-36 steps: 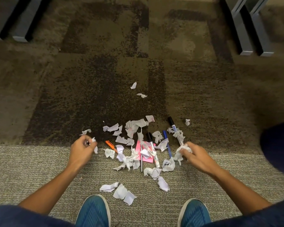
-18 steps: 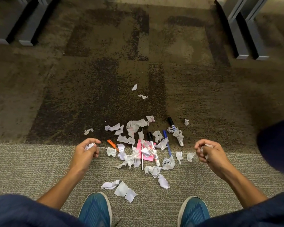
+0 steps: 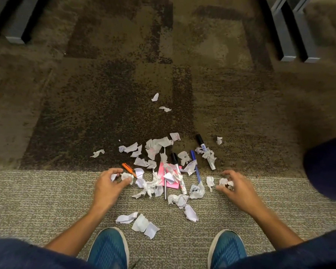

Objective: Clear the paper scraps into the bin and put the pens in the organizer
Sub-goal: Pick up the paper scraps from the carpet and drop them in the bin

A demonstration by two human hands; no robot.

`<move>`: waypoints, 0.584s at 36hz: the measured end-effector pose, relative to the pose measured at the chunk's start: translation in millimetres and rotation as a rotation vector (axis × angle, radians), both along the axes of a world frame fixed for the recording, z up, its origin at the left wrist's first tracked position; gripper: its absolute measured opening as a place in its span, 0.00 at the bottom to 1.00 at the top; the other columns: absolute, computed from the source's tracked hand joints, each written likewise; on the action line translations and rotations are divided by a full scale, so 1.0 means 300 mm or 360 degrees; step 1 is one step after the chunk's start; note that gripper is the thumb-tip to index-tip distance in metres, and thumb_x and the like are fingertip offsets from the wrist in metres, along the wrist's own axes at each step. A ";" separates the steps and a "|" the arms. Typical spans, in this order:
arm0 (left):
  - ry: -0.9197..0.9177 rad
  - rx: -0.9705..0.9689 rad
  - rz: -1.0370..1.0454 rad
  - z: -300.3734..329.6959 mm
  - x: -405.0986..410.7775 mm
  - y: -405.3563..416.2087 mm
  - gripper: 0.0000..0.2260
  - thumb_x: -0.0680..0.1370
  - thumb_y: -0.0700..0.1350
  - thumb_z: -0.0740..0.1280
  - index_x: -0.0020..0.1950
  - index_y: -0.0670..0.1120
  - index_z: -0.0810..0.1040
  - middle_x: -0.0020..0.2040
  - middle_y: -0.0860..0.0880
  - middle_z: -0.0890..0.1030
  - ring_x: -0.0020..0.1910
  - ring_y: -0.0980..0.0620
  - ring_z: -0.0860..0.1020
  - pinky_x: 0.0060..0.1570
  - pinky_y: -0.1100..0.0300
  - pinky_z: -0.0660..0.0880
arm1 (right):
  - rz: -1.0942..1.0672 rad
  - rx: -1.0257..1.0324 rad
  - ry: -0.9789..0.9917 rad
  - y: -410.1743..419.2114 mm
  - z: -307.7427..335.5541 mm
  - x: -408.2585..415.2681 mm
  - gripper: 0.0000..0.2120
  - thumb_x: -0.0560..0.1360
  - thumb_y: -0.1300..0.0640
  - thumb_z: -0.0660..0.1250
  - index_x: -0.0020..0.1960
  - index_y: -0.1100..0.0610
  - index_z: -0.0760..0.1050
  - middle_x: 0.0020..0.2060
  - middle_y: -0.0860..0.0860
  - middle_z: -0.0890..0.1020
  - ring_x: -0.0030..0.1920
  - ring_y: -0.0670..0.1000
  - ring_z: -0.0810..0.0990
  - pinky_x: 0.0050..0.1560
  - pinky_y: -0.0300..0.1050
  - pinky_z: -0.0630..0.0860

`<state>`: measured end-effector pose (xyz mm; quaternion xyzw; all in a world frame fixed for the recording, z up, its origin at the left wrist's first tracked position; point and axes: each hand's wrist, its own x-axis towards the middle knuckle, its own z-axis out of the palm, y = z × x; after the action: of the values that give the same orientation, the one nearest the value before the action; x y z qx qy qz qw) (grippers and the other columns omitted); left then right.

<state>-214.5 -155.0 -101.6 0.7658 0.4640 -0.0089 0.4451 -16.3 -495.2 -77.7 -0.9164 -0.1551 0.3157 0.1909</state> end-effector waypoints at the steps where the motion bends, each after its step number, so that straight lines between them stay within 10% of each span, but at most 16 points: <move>1: 0.0001 0.0053 -0.0027 -0.004 0.003 -0.006 0.18 0.70 0.51 0.76 0.58 0.52 0.78 0.58 0.53 0.73 0.36 0.60 0.75 0.28 0.72 0.71 | -0.0025 -0.0004 0.0003 -0.003 -0.006 -0.005 0.26 0.73 0.45 0.71 0.69 0.47 0.69 0.66 0.50 0.73 0.52 0.40 0.73 0.63 0.50 0.72; 6: 0.0020 0.0268 -0.0205 -0.016 -0.011 -0.028 0.11 0.71 0.49 0.75 0.51 0.51 0.81 0.51 0.53 0.75 0.36 0.61 0.73 0.30 0.71 0.67 | 0.0047 0.0012 -0.0109 -0.022 -0.046 -0.010 0.19 0.74 0.46 0.70 0.62 0.48 0.72 0.57 0.44 0.72 0.56 0.43 0.72 0.63 0.50 0.71; 13: -0.0113 0.0207 -0.0209 -0.007 -0.040 -0.028 0.04 0.74 0.49 0.72 0.44 0.53 0.77 0.48 0.55 0.79 0.47 0.57 0.77 0.49 0.57 0.75 | 0.0037 0.0121 -0.0076 -0.024 -0.044 -0.008 0.04 0.76 0.50 0.69 0.47 0.48 0.75 0.43 0.41 0.78 0.40 0.39 0.77 0.36 0.30 0.68; 17: -0.0129 0.0039 -0.0090 0.015 -0.063 -0.020 0.06 0.76 0.42 0.70 0.43 0.52 0.76 0.49 0.58 0.80 0.38 0.53 0.80 0.39 0.49 0.81 | -0.0335 0.0402 0.0296 -0.020 -0.019 -0.010 0.04 0.80 0.55 0.65 0.50 0.50 0.78 0.38 0.47 0.82 0.29 0.40 0.77 0.26 0.32 0.69; 21: -0.0186 -0.0172 0.0066 0.022 -0.078 -0.013 0.12 0.78 0.32 0.63 0.45 0.49 0.77 0.52 0.51 0.80 0.37 0.58 0.79 0.23 0.67 0.71 | -0.0497 0.0568 0.0590 -0.009 0.012 -0.006 0.09 0.82 0.56 0.62 0.53 0.51 0.81 0.34 0.52 0.80 0.34 0.48 0.75 0.34 0.39 0.70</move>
<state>-238.0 -159.0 -94.9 0.7301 0.4520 0.0200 0.5121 -17.9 -498.0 -74.1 -0.8079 -0.0279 0.4121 0.4204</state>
